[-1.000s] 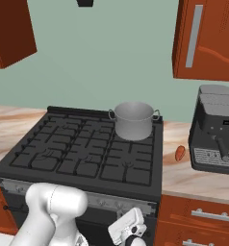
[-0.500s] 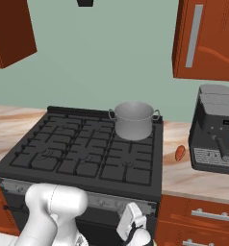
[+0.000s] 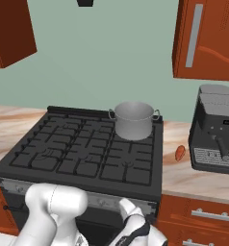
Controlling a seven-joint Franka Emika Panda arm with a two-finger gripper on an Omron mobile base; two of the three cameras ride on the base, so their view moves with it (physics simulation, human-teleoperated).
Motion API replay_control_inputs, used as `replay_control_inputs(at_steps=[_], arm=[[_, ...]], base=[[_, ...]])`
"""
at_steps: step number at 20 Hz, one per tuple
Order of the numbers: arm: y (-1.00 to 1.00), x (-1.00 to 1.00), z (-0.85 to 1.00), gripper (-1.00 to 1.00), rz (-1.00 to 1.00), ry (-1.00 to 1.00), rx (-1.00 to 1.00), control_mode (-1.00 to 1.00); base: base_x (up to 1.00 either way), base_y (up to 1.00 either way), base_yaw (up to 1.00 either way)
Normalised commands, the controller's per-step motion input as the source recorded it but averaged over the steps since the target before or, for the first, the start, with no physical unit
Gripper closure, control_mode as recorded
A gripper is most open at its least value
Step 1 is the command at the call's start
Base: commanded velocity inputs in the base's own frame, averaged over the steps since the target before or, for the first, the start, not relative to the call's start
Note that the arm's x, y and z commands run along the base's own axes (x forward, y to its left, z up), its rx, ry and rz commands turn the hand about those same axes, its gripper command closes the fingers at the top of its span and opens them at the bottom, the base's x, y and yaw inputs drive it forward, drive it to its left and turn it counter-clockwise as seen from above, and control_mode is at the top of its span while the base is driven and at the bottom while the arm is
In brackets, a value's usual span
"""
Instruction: Turn on the burner for the pot on the stove. Wait thirty seconds for the pot to heat up. Then add the sweet potato to the pot.
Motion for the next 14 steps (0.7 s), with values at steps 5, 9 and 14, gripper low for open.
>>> replay_control_inputs(at_steps=[5, 9, 14], arm=[[0.33, 0.44, 0.61, 1.00, 0.03, 0.00, -0.39, -1.00], [0.18, 0.32, 0.48, 1.00, 0.02, 0.00, -0.35, -1.00], [0.06, 0.16, 0.44, 1.00, 0.01, 0.00, -0.29, -1.00]], base=[[0.00, 0.00, 0.00], [0.00, 0.00, 0.00], [0.00, 0.00, 0.00]])
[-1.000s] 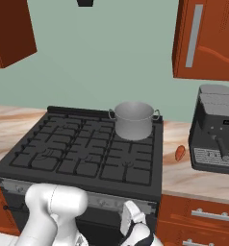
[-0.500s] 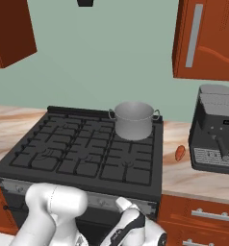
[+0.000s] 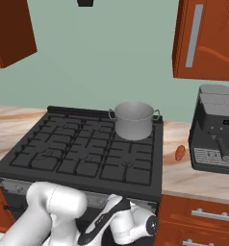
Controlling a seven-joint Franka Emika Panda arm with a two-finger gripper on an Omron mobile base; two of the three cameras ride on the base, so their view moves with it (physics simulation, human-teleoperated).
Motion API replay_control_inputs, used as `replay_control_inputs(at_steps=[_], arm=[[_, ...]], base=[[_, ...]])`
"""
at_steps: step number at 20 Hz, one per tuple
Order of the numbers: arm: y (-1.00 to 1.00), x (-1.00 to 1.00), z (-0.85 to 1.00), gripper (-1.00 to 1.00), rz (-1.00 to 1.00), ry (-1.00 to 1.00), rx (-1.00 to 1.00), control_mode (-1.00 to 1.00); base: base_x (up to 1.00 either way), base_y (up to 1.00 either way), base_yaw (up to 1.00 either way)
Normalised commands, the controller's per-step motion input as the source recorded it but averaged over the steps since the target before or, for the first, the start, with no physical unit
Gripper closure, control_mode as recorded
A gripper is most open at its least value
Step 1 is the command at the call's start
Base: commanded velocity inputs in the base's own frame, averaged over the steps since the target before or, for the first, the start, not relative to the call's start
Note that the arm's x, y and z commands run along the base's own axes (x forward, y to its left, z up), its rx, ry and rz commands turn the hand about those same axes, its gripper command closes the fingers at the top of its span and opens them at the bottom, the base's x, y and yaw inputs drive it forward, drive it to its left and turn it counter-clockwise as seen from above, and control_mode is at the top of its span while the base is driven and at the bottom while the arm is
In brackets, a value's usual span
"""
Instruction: Turn on the burner for the pot on the stove. Wait thirty seconds for the pot to heat up. Then add the sweet potato to the pot.
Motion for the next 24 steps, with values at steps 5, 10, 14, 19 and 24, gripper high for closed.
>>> replay_control_inputs(at_steps=[5, 10, 14, 19, 24], arm=[[-0.31, -0.67, 0.69, 1.00, 0.00, 0.00, -0.05, -1.00], [-0.37, -1.00, 0.73, 1.00, 0.01, 0.00, 0.03, -1.00], [-0.07, -0.65, 1.00, 1.00, 0.00, 0.02, 0.03, -1.00], [0.00, 0.16, 1.00, 1.00, 0.00, 0.13, 0.06, -1.00], [0.00, 0.56, 1.00, 1.00, -0.03, 0.24, 0.03, -1.00]], base=[[0.00, 0.00, 0.00], [0.00, 0.00, 0.00], [0.00, 0.00, 0.00], [0.00, 0.00, 0.00], [0.00, 0.00, 0.00]])
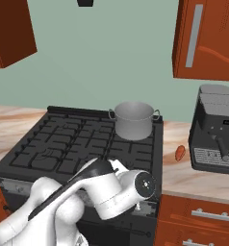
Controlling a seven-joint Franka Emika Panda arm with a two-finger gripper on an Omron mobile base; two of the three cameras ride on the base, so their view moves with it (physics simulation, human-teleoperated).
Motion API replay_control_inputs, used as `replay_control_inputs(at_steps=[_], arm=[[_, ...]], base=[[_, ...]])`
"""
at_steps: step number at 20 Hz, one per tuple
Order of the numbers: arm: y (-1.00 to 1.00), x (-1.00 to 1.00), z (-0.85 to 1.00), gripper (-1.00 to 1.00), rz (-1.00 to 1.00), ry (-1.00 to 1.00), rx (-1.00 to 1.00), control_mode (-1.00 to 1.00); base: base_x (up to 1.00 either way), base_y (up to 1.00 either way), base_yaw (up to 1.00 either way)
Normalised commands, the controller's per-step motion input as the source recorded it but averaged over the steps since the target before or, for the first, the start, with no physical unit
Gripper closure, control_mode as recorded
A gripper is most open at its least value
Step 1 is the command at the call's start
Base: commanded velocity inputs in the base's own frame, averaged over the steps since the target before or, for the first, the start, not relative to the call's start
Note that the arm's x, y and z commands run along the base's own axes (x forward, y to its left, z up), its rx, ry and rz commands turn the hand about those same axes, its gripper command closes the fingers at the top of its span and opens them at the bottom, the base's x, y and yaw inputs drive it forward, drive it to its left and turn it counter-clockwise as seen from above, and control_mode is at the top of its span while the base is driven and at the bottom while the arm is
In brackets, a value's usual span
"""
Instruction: Turn on the burner for the pot on the stove. Wait thirty seconds for the pot to heat up. Then add the sweet potato to the pot.
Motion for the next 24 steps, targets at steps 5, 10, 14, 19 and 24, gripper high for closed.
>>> replay_control_inputs(at_steps=[5, 10, 14, 19, 24], arm=[[-0.01, 0.52, 0.98, 1.00, -0.03, 0.27, 0.05, -1.00], [0.00, 0.35, 0.84, 1.00, -0.09, 0.26, 0.05, -1.00], [-0.15, 0.25, 0.68, 1.00, -0.07, 0.27, 0.09, -1.00], [-0.29, 0.18, 0.44, 1.00, -0.15, 0.28, 0.12, -1.00], [-0.39, 0.35, 0.29, 1.00, -0.47, 0.30, 0.13, -1.00]], base=[[0.00, 0.00, 0.00], [0.00, 0.00, 0.00], [0.00, 0.00, 0.00], [0.00, 0.00, 0.00], [0.00, 0.00, 0.00]])
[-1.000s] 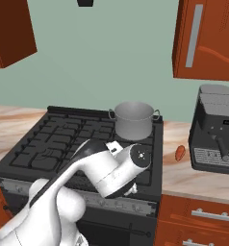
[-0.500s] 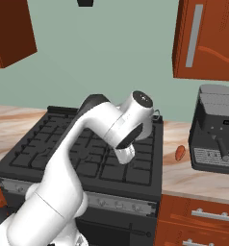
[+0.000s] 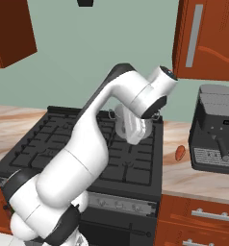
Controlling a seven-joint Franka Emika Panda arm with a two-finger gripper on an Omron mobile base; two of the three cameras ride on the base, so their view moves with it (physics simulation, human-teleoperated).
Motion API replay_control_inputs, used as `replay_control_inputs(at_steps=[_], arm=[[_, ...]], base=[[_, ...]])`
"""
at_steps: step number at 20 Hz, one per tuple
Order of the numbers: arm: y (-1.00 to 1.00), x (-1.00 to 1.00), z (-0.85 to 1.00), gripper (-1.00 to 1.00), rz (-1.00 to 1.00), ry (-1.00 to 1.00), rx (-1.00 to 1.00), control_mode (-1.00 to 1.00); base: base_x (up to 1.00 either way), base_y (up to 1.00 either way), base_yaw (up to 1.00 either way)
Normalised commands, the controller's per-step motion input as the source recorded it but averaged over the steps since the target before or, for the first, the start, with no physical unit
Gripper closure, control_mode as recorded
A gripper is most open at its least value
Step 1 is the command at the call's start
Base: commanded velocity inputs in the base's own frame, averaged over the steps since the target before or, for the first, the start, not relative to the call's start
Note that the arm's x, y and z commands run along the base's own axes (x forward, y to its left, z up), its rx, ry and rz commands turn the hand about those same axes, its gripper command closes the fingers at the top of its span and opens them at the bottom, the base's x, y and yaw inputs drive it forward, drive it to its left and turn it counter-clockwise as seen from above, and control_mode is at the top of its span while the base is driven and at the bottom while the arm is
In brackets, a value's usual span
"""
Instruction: Turn on the burner for the pot on the stove. Wait thirty seconds for the pot to heat up. Then add the sweet potato to the pot.
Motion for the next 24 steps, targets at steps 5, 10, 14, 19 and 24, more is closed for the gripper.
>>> replay_control_inputs(at_steps=[5, 10, 14, 19, 24], arm=[[-0.23, 0.21, 0.01, 1.00, -0.70, 0.37, 0.12, -1.00], [0.03, -0.01, -0.33, 1.00, -0.92, 0.35, 0.03, -1.00], [0.00, 0.00, -0.24, 1.00, -0.98, 0.32, 0.00, -1.00], [0.00, 0.00, -0.14, 1.00, -0.96, 0.30, 0.00, -1.00], [0.00, 0.10, 0.00, -1.00, -0.84, 0.37, 0.00, -1.00]], base=[[0.00, 0.00, 0.00], [0.00, 0.00, 0.00], [0.00, 0.00, 0.00], [0.00, 0.00, 0.00], [0.00, 0.00, 0.00]])
